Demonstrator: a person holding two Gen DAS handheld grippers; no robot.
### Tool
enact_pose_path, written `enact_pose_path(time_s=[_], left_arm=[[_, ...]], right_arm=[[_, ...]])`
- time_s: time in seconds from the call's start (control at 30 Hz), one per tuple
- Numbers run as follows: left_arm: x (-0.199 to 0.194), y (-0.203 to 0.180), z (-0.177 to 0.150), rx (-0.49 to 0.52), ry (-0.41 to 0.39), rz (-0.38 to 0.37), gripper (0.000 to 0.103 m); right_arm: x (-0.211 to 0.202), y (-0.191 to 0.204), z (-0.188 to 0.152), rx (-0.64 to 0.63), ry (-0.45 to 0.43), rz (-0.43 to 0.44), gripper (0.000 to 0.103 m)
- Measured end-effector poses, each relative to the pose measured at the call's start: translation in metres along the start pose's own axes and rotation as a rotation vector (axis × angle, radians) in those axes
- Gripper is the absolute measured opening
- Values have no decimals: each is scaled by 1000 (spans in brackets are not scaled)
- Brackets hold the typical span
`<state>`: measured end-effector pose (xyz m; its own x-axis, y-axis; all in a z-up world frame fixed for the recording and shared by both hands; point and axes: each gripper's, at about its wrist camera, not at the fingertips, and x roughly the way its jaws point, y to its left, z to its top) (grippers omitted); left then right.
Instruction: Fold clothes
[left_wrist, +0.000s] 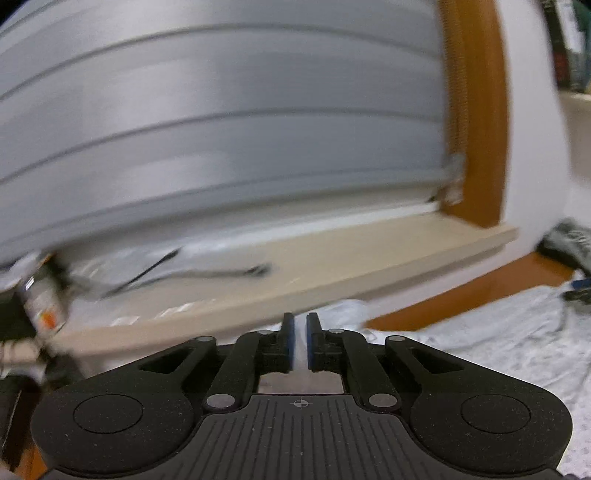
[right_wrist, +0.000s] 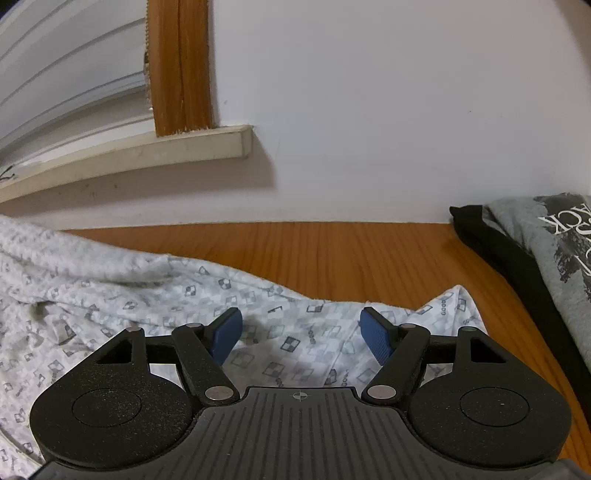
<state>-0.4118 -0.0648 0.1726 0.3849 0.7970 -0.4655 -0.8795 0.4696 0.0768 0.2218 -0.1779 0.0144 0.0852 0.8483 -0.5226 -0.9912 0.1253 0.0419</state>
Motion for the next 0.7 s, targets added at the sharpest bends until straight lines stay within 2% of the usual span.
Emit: enact_pose_path(time_s=[0.13, 0.23, 0.3, 0.43, 0.6, 0.7], left_arm=[[11, 6, -11, -29, 34, 9, 15], [27, -16, -10, -6, 44, -37, 26], [40, -35, -8, 12, 50, -74, 28], [77, -93, -5, 89, 81, -168, 39], [120, -165, -3, 186, 120, -286, 39], [134, -207, -6, 250, 133, -346, 35]], right_arm=[[1, 2, 0, -9, 4, -4, 70], [1, 3, 0, -16, 6, -7, 70], [1, 4, 0, -18, 5, -5, 70], [-1, 1, 0, -7, -5, 2, 71], [-1, 1, -1, -4, -7, 6, 71], [-1, 1, -1, -3, -12, 8, 71]])
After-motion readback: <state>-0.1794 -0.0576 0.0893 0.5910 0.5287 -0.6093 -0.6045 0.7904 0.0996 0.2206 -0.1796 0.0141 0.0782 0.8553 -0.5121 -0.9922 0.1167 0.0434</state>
